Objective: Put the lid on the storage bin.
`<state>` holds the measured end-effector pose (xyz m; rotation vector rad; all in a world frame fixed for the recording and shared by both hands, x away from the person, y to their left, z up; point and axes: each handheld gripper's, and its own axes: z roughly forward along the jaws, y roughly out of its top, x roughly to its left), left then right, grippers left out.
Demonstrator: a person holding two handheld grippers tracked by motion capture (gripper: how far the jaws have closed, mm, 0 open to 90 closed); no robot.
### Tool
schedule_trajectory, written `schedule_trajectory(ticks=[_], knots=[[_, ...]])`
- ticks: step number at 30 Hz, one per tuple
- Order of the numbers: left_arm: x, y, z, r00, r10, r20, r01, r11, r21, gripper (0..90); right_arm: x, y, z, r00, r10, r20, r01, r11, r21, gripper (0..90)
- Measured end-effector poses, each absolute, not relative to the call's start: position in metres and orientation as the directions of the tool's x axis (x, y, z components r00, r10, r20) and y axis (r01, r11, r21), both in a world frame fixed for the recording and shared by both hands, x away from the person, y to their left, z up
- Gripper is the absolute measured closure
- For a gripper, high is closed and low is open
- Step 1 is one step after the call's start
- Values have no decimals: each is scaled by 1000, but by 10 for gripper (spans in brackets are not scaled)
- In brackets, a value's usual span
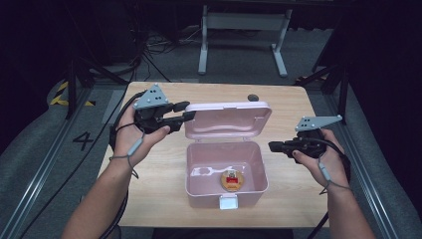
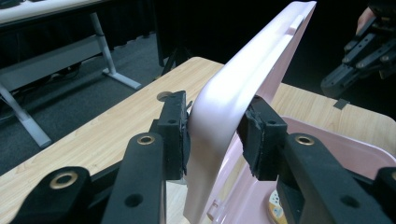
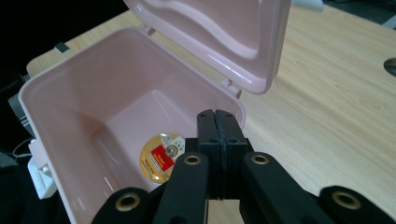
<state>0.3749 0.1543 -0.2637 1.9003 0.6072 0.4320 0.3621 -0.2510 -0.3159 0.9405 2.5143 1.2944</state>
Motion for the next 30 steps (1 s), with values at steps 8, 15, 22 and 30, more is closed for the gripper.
schedule_trajectory(ticks=[8,15,22,30], knots=[[360,155,-269,816,576,50,188,-345,920,617,357,-251,-309,-798,590,126,409,375,832,900],[350,155,-273,822,567,56,184,-357,916,597,354,-249,-307,-805,580,124,394,367,843,900],[342,158,-275,840,540,40,196,-372,907,560,353,-248,-306,-813,567,132,386,356,851,900],[335,164,-282,869,491,-51,257,-362,896,500,352,-247,-305,-818,557,141,383,346,856,900]])
